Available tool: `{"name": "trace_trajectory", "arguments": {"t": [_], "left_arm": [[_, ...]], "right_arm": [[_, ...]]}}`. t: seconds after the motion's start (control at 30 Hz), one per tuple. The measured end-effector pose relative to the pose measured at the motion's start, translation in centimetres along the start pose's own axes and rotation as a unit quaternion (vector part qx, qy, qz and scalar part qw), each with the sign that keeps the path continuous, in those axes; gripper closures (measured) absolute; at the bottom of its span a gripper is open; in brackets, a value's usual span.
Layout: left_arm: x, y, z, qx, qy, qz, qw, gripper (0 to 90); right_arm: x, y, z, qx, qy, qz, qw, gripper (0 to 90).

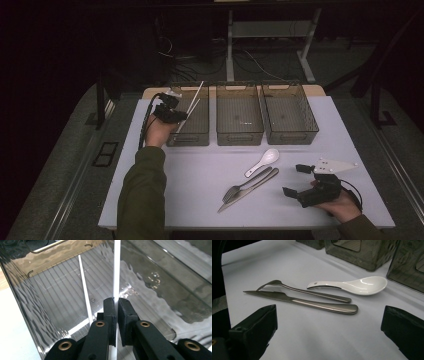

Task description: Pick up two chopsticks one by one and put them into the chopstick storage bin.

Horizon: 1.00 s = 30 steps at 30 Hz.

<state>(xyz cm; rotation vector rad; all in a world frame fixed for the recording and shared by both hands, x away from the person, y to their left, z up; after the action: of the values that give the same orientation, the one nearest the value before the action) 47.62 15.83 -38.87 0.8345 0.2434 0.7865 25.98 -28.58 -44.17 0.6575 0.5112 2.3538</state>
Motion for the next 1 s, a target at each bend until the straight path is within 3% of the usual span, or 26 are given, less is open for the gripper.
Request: {"name": "trace_trajectory", "arguments": {"t": [0.37, 0.6, 0.83, 1.0], "left_arm": [[0.1, -1.1, 0.0, 0.017, 0.023, 0.031, 0.9991, 81.3], [0.0, -0.2, 0.2, 0.001, 0.014, 0.033, 0.9993, 77.4], [-0.5, 1.6, 0.8, -0.040, 0.000, 0.004, 0.9992, 67.8], [-1.0, 3.1, 1.1, -0.065, -0.015, -0.026, 0.9975, 59.2]], "right_arm": [[0.0, 0.1, 0.0, -0.001, 0.001, 0.002, 1.0000, 0.8], [0.0, 0.1, 0.0, -0.001, 0.002, 0.001, 1.0000, 0.8], [0.0, 0.1, 0.0, -0.001, 0.001, 0.000, 1.0000, 0.8], [0.1, 0.0, 0.0, 0.001, 0.001, 0.000, 1.0000, 0.8]]}}
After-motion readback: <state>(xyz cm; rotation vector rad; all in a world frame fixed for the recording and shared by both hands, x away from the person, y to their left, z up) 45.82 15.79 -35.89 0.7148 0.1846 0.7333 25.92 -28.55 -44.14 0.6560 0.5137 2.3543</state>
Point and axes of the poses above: each handheld gripper's, and its own axes: y roughly backward along the jaws, z roughly out of its top, x roughly to its left, the point moved 1 cm from there along -y, roughly forward along the jaws, and after that the axes turned 10 degrees about -y, right-handed, at the moved point
